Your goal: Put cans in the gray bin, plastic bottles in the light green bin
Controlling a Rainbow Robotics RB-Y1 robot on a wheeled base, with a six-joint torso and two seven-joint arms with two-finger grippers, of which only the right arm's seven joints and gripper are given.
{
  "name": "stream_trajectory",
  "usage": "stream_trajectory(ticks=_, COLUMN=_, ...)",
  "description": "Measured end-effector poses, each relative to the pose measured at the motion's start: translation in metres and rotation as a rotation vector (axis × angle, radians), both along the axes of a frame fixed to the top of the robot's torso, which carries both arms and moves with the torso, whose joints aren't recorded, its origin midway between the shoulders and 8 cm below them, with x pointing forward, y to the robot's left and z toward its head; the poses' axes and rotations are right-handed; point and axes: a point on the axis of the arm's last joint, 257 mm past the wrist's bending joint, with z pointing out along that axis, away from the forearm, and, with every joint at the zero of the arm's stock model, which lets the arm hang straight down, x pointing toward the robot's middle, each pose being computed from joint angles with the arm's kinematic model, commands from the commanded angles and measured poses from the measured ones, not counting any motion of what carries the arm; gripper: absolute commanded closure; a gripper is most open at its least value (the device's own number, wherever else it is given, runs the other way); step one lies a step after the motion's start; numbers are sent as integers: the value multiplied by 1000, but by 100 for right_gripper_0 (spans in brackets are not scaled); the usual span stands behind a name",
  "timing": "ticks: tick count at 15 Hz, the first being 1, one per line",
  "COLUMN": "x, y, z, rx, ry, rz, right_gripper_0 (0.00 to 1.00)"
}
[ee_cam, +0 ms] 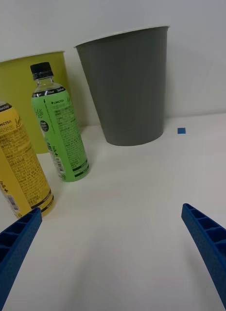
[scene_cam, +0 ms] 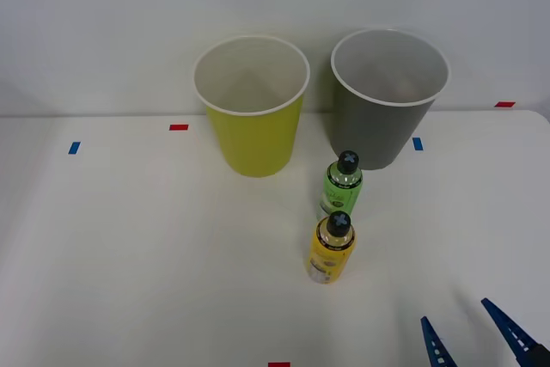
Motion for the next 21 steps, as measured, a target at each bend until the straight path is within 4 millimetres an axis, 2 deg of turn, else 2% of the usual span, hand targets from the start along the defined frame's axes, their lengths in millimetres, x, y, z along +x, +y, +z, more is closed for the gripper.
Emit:
stream_trajectory(ticks=2, x=0, y=-1, z=0, rx=41, ry=13, rz=1, right_gripper_0=0)
stream_trajectory(ticks=13, x=5, y=1, z=3, rx=15, ry=1, rz=28, right_gripper_0=0)
stream_trajectory(ticks=21, x=15, y=9, z=-12, rx=70, ry=60, rz=1, right_gripper_0=0)
